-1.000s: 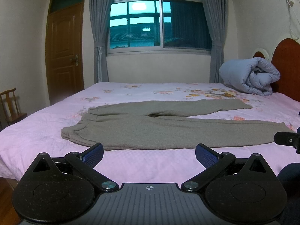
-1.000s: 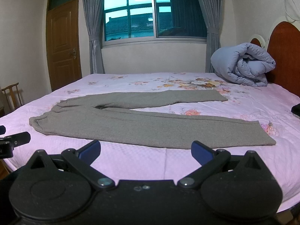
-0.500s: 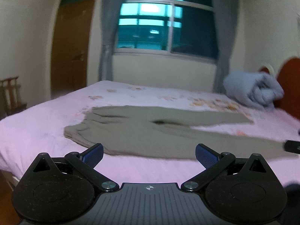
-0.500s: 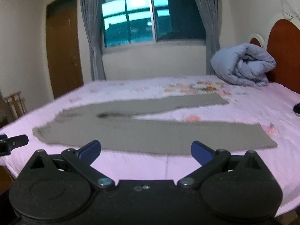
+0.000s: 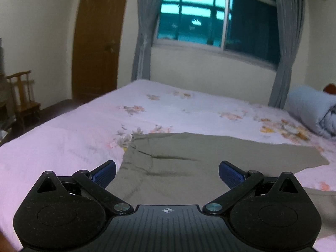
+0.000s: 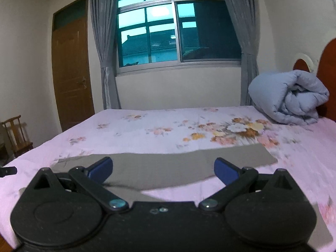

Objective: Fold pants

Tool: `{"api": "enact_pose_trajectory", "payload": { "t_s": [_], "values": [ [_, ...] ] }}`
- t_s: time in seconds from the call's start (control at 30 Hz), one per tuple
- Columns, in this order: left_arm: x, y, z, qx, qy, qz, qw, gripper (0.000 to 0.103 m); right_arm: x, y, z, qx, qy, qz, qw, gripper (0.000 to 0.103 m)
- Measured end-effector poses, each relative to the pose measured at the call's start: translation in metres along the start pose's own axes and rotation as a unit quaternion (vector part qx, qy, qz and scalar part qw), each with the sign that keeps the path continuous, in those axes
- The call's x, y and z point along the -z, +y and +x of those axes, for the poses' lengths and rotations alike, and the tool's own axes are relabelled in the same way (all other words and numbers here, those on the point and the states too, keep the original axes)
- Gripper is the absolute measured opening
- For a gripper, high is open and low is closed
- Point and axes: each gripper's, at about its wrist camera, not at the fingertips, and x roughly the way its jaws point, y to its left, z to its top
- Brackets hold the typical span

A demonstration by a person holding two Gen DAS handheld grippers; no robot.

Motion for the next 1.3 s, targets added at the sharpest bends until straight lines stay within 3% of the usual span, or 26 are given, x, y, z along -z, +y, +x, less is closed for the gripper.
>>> {"api": "enact_pose_trajectory", "payload": {
  "t_s": [0.2, 0.33, 0.43, 0.6, 0.67, 0.7, 0.73, 0.77, 0.87, 1.03, 1.13, 1.2, 1.3],
  "values": [
    [-0.031, 0.037, 0.135, -0.003, 0.059, -0.023, 0.9980, 0.103, -0.016, 0.002, 0.087, 0.009, 0.019, -0.018, 1.000, 0.097],
    [-0.042, 0.049, 0.222, -0.024, 0.088, -0.022, 0.9956, 0.101, -0.013, -0.003, 0.168, 0.018, 0.052, -0.017, 0.998, 0.097],
    [-0.045, 0.062, 0.276, -0.022, 0.110, -0.044, 0.9927, 0.086, -0.003, -0.004, 0.224, 0.017, 0.079, -0.013, 0.997, 0.097],
    [-0.039, 0.074, 0.342, -0.008, 0.149, -0.062, 0.9868, 0.079, 0.010, 0.004, 0.300, -0.007, 0.114, -0.014, 0.993, 0.097],
    [-0.035, 0.074, 0.361, 0.015, 0.166, -0.067, 0.9837, 0.056, 0.012, 0.009, 0.321, -0.022, 0.124, -0.020, 0.992, 0.097],
    [-0.033, 0.069, 0.367, 0.017, 0.169, -0.055, 0.9839, 0.045, 0.011, 0.011, 0.329, -0.028, 0.127, -0.022, 0.991, 0.097],
    [-0.032, 0.065, 0.369, 0.040, 0.169, -0.047, 0.9837, 0.027, 0.012, 0.014, 0.340, -0.036, 0.134, -0.022, 0.990, 0.095],
    [-0.033, 0.061, 0.366, 0.046, 0.163, -0.043, 0.9847, 0.021, 0.012, 0.015, 0.349, -0.045, 0.140, -0.024, 0.989, 0.091],
    [-0.040, 0.065, 0.349, 0.067, 0.130, -0.041, 0.9885, 0.019, 0.013, 0.019, 0.376, -0.077, 0.171, -0.048, 0.981, 0.081],
    [-0.058, 0.072, 0.318, 0.106, 0.088, -0.050, 0.9892, 0.019, 0.014, 0.024, 0.405, -0.124, 0.187, -0.122, 0.967, 0.071],
    [-0.063, 0.072, 0.310, 0.112, 0.088, -0.041, 0.9889, 0.019, 0.017, 0.026, 0.425, -0.134, 0.217, -0.159, 0.954, 0.060],
    [-0.065, 0.075, 0.311, 0.113, 0.092, -0.038, 0.9886, 0.019, 0.021, 0.027, 0.435, -0.141, 0.236, -0.185, 0.943, 0.060],
    [-0.065, 0.077, 0.313, 0.114, 0.099, -0.031, 0.9880, 0.019, 0.022, 0.030, 0.437, -0.149, 0.229, -0.217, 0.937, 0.061]
  ]
}}
